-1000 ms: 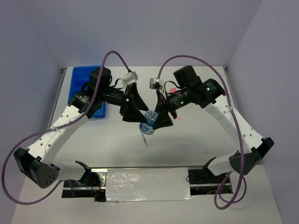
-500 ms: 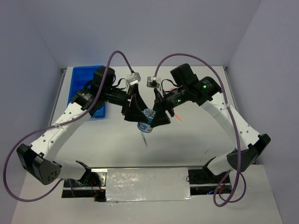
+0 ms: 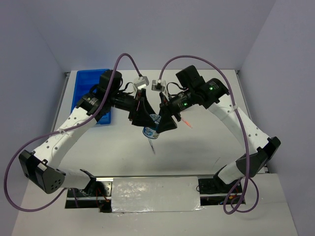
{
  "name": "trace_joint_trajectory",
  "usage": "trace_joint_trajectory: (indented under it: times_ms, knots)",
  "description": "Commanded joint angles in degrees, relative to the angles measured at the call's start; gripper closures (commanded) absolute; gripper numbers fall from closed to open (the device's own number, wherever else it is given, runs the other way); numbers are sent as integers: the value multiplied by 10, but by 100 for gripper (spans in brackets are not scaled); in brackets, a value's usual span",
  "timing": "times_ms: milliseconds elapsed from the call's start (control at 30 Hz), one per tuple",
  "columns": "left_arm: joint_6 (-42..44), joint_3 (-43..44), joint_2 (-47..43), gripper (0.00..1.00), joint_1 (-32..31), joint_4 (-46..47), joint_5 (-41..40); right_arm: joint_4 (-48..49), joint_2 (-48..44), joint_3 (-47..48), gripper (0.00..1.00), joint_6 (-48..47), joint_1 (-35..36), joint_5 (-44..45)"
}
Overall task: Sort the stationery into containers
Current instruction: Pick up the stationery from the center of the board.
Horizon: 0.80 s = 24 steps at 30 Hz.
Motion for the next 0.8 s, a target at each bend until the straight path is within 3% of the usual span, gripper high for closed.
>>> trace_joint_trajectory:
  times_ms: [0,67,200,233,267,367,400,433,767]
  knots:
    - [-10,18,1,42,-3,59,32,16,-1,31,100,0,8,-23]
    - [-16,18,3,57,-3,66,36,17,1,33,100,-1,8,-24]
    - [-18,15,6,74,-3,67,44,25,-1,33,100,2,9,-22]
    - [-18,15,8,81,-3,66,44,30,-1,33,95,3,8,-22]
    - [-17,17,8,97,-3,65,42,32,-1,31,87,5,9,-21]
    - [1,28,8,100,-3,40,30,50,-6,17,55,8,6,-17]
    - [8,32,7,100,-3,31,25,60,-8,10,35,18,5,-15]
    - [12,32,4,100,-3,27,8,75,-13,3,1,20,-2,-15]
    - [-36,4,-41,100,59,86,-101,158,-69,-108,0,59,-98,6]
